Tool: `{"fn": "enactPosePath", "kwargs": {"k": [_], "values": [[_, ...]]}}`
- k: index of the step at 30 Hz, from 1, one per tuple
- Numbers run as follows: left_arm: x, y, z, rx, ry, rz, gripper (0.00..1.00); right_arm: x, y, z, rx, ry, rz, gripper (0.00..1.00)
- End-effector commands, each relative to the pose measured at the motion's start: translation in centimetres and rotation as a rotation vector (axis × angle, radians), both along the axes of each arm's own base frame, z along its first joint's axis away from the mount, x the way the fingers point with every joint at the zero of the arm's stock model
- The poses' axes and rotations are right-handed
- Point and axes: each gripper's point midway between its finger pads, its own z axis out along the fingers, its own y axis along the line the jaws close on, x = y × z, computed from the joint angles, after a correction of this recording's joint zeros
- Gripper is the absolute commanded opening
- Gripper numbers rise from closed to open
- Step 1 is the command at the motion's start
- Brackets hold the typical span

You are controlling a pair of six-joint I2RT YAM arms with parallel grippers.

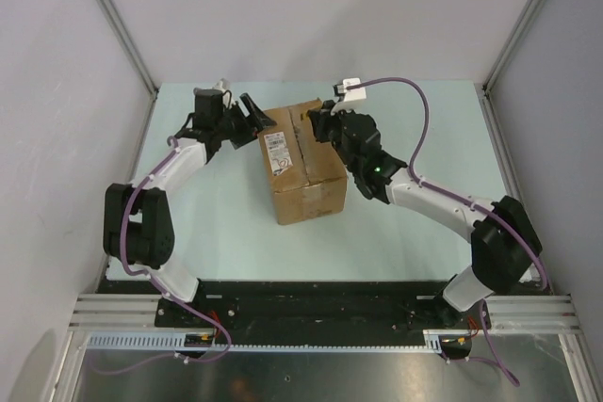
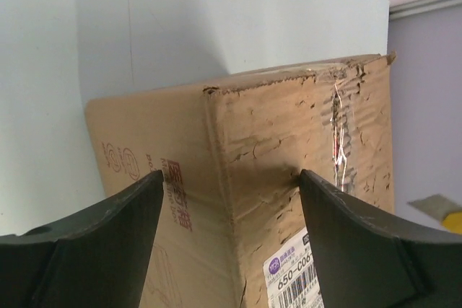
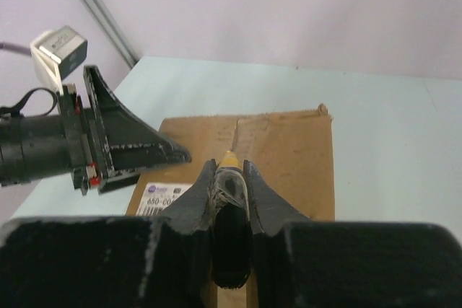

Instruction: Unpack the express box

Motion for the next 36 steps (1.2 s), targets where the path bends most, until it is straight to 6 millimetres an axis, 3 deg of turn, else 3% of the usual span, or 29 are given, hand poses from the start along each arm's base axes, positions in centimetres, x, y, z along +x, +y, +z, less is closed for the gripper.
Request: {"fn": "enactPosePath", "kwargs": {"k": [1,13,20,25,36], "values": [[0.8,0.7,0.5,-0.020,-0.005,0.018,0.79,1.6,0.7,4.8,0.075,-0.138,-0.049,0.00],[-0.7,1.6,-2.7,0.007,0.056,0.011,0.69,3.3,4.3,1.9,-0.015,-0.182,-0.084,0.00],[-1.2,1.7,-3.1,0.020,0.059,-0.003,0.68,3.7,4.6,1.4,-0.030,-0.187,-0.103,0.00],[-1.2,1.5,-3.1,0.016,0.056,-0.015,0.68,3.7,4.3,2.3,-0.035,-0.210,-0.114,0.00],[-0.9,1.2,-2.9,0.006,0.054,-0.035,0.68,5.4,5.4,1.0,-0.083,-0.219,-0.136,0.00]]}}
